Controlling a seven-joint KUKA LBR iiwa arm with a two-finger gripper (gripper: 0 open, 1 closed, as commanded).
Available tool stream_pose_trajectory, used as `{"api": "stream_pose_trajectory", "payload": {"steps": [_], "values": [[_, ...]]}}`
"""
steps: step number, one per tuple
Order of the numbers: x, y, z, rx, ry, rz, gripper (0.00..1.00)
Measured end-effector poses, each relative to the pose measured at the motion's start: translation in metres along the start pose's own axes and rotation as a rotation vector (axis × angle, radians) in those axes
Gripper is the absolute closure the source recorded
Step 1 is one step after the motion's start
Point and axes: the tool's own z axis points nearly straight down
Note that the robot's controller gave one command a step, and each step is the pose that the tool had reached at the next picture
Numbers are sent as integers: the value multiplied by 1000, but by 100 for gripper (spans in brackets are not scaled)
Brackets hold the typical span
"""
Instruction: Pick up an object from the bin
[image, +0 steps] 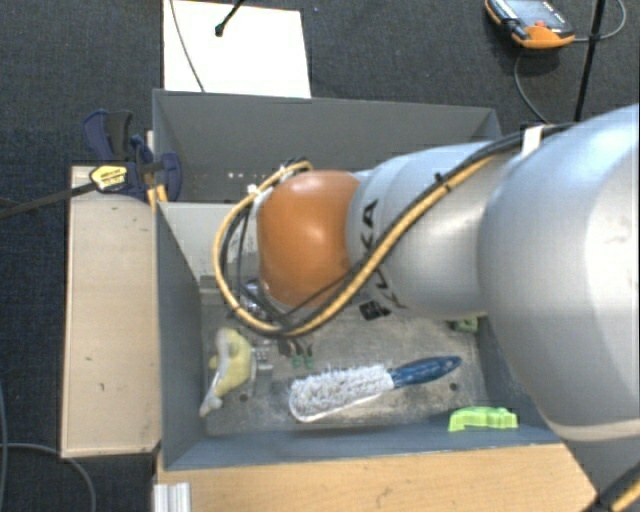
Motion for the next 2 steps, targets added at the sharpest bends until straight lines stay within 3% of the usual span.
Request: {"api": "stream_pose_trajectory", "payload": {"steps": [1,2], "values": [[11,9,67,3,11,-128,0],[-1,5,61,1,6,-164,0]]}}
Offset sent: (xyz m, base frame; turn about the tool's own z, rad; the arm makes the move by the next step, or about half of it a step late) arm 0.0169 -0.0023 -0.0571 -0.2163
